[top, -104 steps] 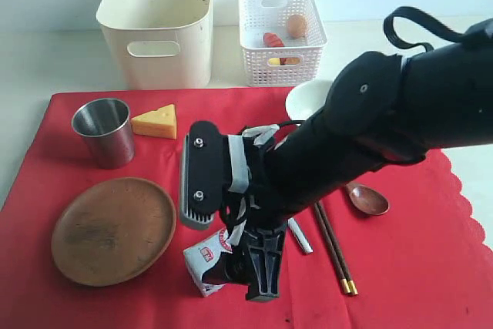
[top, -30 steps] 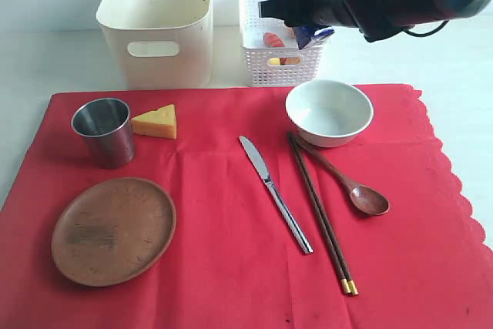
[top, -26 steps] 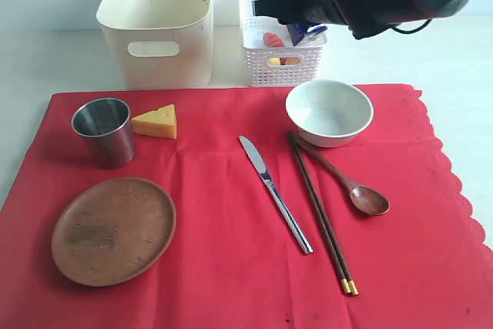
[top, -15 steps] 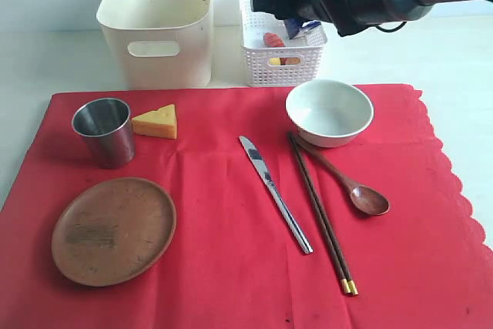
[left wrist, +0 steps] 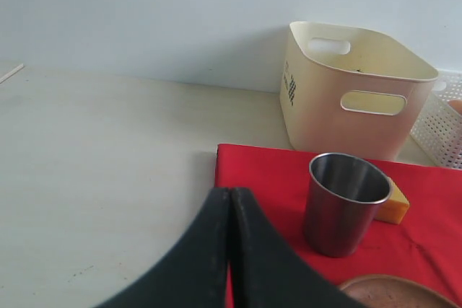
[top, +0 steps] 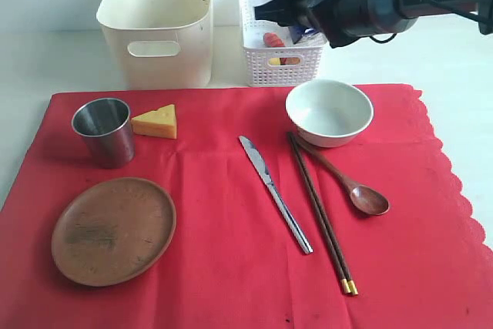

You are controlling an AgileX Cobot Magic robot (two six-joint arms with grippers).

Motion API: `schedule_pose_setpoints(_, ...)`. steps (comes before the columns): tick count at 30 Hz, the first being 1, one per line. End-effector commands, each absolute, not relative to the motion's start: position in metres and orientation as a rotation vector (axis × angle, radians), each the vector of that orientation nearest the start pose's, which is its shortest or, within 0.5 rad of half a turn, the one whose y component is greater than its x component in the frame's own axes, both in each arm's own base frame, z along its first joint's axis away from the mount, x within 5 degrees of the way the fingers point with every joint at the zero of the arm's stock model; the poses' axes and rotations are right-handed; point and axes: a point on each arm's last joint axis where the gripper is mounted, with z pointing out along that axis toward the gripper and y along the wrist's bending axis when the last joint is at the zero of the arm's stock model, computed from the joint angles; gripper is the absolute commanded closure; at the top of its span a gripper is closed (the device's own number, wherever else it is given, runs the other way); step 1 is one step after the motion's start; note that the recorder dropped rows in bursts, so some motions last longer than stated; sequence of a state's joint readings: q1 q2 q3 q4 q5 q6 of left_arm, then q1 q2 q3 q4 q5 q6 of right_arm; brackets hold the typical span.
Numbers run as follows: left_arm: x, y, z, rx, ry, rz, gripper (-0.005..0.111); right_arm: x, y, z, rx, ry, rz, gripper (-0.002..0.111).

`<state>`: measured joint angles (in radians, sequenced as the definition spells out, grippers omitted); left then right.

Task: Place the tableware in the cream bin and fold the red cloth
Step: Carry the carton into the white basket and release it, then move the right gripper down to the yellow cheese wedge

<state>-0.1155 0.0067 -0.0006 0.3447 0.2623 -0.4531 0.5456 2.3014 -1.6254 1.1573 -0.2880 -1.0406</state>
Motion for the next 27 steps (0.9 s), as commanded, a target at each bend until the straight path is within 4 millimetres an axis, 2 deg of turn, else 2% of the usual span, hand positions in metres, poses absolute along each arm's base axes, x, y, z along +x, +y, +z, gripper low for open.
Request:
schedule_pose_setpoints(1, 0.056, 0.002, 0.191, -0.062, 1.724, -0.094, 0.105, 0.457, 0.247, 0.152, -0.289, 1.968, 0.105, 0.088)
schedule_pose_setpoints(4, 0.056, 0.002, 0.191, -0.062, 1.724, -0.094, 0.105, 0.457, 0.248, 0.15, -0.295, 1.976, 0.109, 0.073)
schedule_pose_setpoints(9, 0.056, 0.002, 0.191, -0.062, 1.724, -0.094, 0.105, 0.456, 0.251, 0.15, -0.339, 1.978, 0.123, 0.042)
schedule_pose_setpoints(13, 0.056, 0.002, 0.191, -0.062, 1.724, -0.094, 0.105, 0.456, 0.251, 0.149, -0.35, 1.977, 0.123, 0.024)
schedule_pose_setpoints(17, 0.056, 0.002, 0.191, -0.06, 1.724, -0.092, 0.105, 0.455, 0.252, 0.154, -0.436, 1.944, 0.086, 0.02)
schedule_pose_setpoints(19, 0.056, 0.002, 0.191, -0.06, 1.724, -0.092, 0.105, 0.452, 0.256, 0.164, -0.506, 1.943, 0.117, 0.02)
schedule_pose_setpoints(23, 0.056, 0.002, 0.191, -0.062, 1.724, -0.094, 0.105, 0.438, 0.266, 0.193, -0.631, 1.949, 0.277, 0.02)
schedule_pose_setpoints(27, 0.056, 0.002, 0.191, -0.062, 1.724, -0.094, 0.105, 0.418, 0.273, 0.223, -0.866, 1.92, 0.4, 0.021)
